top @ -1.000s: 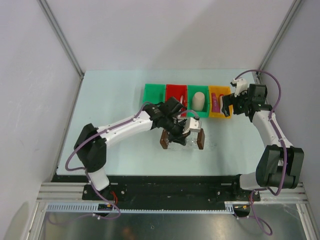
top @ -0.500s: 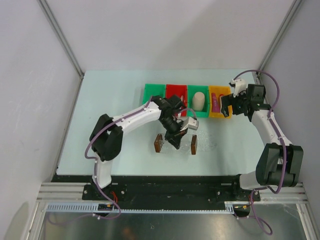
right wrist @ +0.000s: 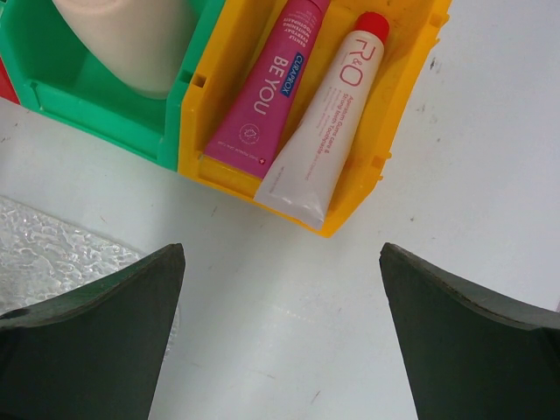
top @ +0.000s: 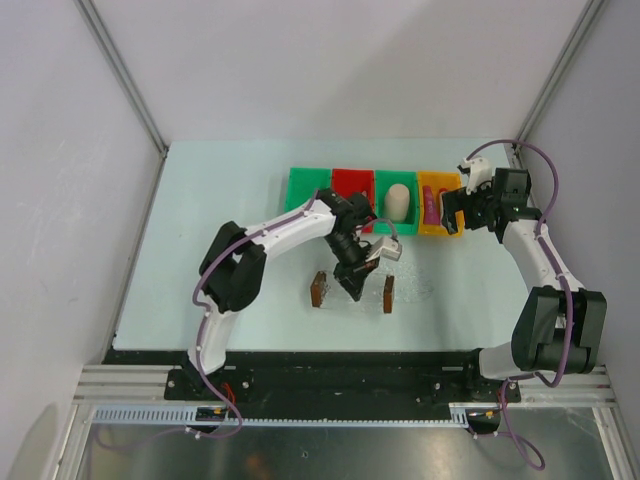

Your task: Prepare toiletry sets of a toothbrush and toothpaste on the tray

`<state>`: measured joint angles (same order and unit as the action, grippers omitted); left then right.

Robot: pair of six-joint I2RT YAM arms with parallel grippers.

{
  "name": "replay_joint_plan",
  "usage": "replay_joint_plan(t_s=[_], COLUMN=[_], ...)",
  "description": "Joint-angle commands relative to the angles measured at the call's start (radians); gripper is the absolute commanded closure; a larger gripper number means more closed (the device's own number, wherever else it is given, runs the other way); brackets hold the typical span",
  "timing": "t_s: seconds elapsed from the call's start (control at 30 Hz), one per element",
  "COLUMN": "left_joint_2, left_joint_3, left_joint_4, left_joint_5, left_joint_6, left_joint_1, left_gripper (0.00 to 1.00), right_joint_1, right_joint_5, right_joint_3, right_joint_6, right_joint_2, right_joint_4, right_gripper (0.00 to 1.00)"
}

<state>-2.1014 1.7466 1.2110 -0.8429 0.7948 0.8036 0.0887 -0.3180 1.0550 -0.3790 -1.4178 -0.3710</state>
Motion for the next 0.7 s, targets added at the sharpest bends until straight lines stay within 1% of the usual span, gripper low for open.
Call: replay_joint_plan(t_s=[0.0, 0.37, 0.47, 0.53, 0.6, 0.63, 0.67], left_joint_2=[-0.008, -0.092, -0.103, -0.109, -0.114, -0.115, -0.118], left_joint_3=[0.090, 0.154, 0.162, 0.163, 0.163, 0.163, 0.165], left_joint_4=[0.033, 0.050, 0.053, 0.055, 0.055, 0.055, 0.055], left_joint_5=[-0.064, -0.038, -0.036, -0.033, -0.027, -0.025, -0.025], left_joint_6=[0.021, 0.012, 0.009, 0.009, 0.007, 0.009, 0.007], left_joint_1=[-0.004, -0.007, -0.007, -0.007, -0.007, -0.007, -0.009], left_gripper=[1.00, 1.00, 0.94, 0.86, 0.75, 0.73, 0.68], right_joint_1=[-0.004, -0.004, -0.004, -0.004, -0.006, -0.006, -0.006], right_joint_5=[0.005, 0.005, 0.007, 0.005, 0.005, 0.005, 0.007], right_joint_3=[0.040, 0.040, 0.040, 0.040, 0.040, 0.040, 0.040], right_joint_6=[-0.014, -0.017, -0.017, -0.017, -0.015, -0.015, -0.017], right_joint_2=[-0.007, -0.006, -0.004, -0.006, -0.006, -0.006, -0.006], right_joint_4=[0.003, 0.001, 0.001, 0.001, 0.001, 0.000, 0.001], right_gripper=[0.00, 0.00, 0.00, 0.00, 0.00, 0.00, 0.00])
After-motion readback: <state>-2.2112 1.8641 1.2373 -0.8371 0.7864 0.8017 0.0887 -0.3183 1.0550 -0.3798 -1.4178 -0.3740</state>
